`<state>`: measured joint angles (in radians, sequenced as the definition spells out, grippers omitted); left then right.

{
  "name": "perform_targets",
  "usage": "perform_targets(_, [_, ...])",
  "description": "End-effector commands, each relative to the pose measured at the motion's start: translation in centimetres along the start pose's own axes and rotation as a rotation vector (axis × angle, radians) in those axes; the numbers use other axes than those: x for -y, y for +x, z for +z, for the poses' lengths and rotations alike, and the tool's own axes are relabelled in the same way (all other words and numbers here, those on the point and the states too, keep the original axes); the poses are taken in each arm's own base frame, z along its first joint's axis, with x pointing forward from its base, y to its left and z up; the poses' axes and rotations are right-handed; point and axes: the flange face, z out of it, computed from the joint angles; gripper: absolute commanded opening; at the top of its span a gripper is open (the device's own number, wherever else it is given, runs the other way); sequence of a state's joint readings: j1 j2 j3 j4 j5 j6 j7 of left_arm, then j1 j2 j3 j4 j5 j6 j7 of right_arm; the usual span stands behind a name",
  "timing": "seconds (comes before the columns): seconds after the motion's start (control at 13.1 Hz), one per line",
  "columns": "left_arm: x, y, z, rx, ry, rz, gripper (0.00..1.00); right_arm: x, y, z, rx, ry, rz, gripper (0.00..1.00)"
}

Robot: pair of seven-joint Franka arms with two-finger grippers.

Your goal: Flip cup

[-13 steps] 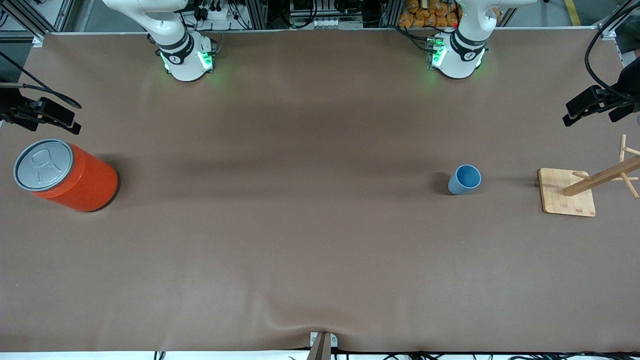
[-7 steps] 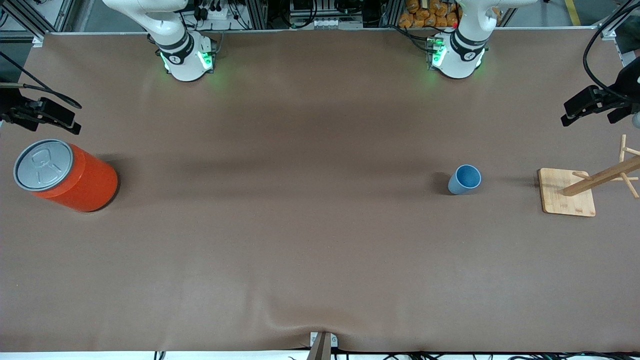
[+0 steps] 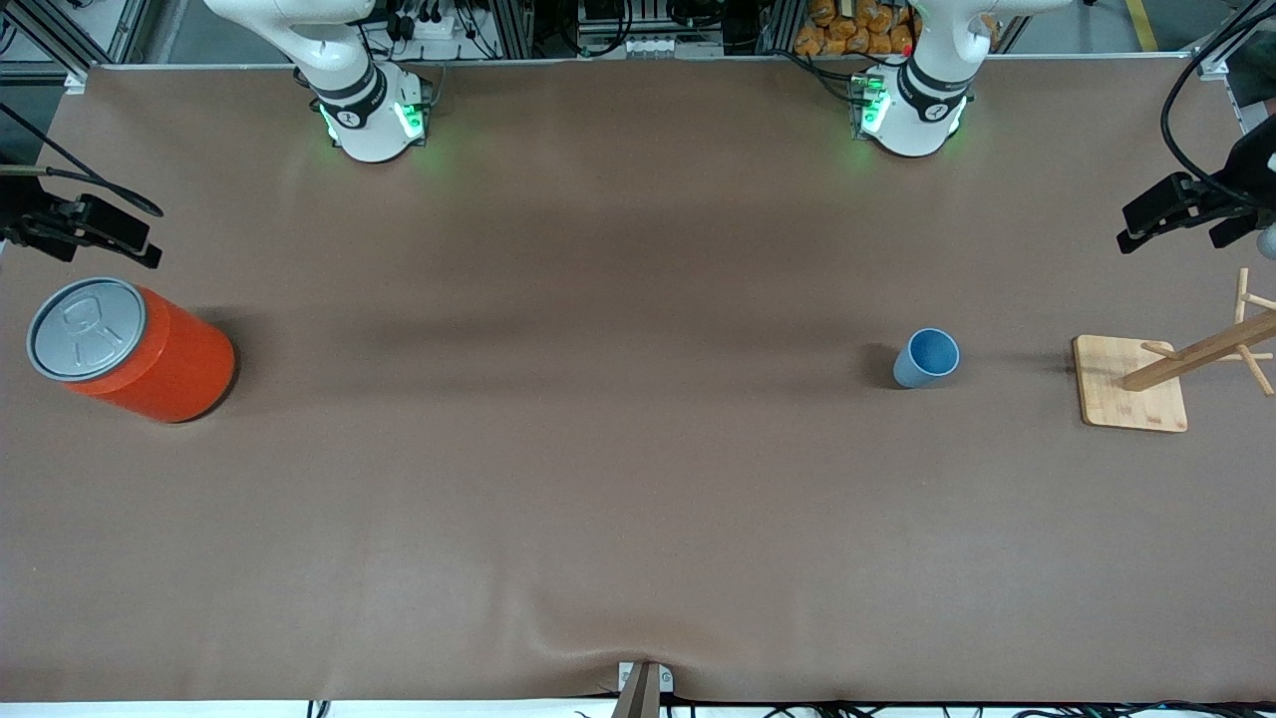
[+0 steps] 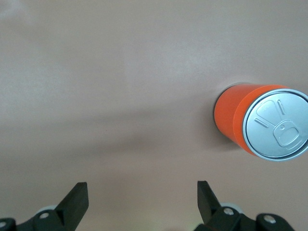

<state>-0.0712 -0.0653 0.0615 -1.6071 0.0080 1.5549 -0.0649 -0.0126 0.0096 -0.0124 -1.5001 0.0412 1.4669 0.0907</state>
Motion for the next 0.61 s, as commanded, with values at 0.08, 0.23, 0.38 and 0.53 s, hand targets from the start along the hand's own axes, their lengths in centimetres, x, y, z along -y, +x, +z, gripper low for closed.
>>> perform_targets(0.08, [0.00, 0.01, -0.05, 0.011, 0.005, 0.017, 1.00, 0.03, -0.02, -0.29, 0.001, 0.014, 0.001, 1.00])
perform_targets(0.23, [-0.08, -0.26, 0.11, 0.031, 0.004, 0.023, 1.00, 0.05, -0.02, -0.29, 0.001, 0.016, 0.000, 1.00])
perform_targets(0.38, [-0.17, -0.66, 0.40, 0.068, -0.018, 0.018, 1.00, 0.05, -0.02, -0.29, 0.001, 0.016, 0.000, 1.00])
perform_targets(0.53, [-0.21, -0.60, 0.47, 0.068, -0.021, 0.015, 1.00, 0.13, -0.03, -0.28, 0.001, 0.015, -0.001, 1.00])
